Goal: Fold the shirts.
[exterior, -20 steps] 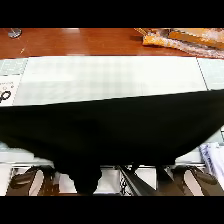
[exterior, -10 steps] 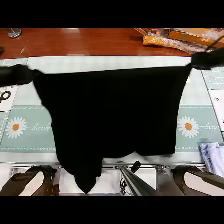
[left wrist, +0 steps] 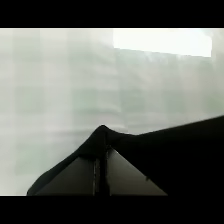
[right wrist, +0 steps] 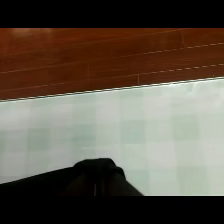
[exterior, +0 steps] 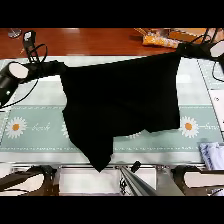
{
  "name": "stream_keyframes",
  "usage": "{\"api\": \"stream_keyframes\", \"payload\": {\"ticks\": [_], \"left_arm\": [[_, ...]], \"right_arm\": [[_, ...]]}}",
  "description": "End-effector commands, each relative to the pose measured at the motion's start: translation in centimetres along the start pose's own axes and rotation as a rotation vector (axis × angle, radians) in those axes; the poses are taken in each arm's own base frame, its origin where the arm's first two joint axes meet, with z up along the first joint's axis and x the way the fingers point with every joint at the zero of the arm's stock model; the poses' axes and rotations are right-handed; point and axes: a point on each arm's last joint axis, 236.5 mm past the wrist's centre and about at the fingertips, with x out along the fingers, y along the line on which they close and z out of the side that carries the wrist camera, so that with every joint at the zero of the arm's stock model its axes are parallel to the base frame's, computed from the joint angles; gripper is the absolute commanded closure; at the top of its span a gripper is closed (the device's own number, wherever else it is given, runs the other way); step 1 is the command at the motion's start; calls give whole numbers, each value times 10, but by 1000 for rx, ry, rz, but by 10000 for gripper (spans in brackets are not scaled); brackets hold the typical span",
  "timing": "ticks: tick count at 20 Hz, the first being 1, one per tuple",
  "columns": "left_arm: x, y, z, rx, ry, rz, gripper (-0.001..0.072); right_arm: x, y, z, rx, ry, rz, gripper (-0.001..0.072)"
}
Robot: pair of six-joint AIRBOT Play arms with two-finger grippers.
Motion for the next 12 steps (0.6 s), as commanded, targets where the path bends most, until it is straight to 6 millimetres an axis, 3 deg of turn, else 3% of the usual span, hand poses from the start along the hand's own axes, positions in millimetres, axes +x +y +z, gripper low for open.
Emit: {"api": "stream_keyframes", "payload": {"ticks": [1, 4, 6, 10, 12], "left_arm": [[24, 8, -9, -44, -1, 22, 683], [31, 3, -37, -44, 101, 2, 682], [24, -4, -60, -45, 206, -25, 683], [-14, -27, -131, -83, 548, -101, 682], [-30, -33, -157, -87, 679, -125, 683]], "right_arm": [[27, -8, -17, 13, 21, -11, 681], [32, -10, -36, 16, 92, -10, 681], [27, -18, -51, 38, 161, -13, 681], [0, -45, -106, 119, 421, -30, 681], [-14, -51, -128, 125, 529, -26, 681]]}}
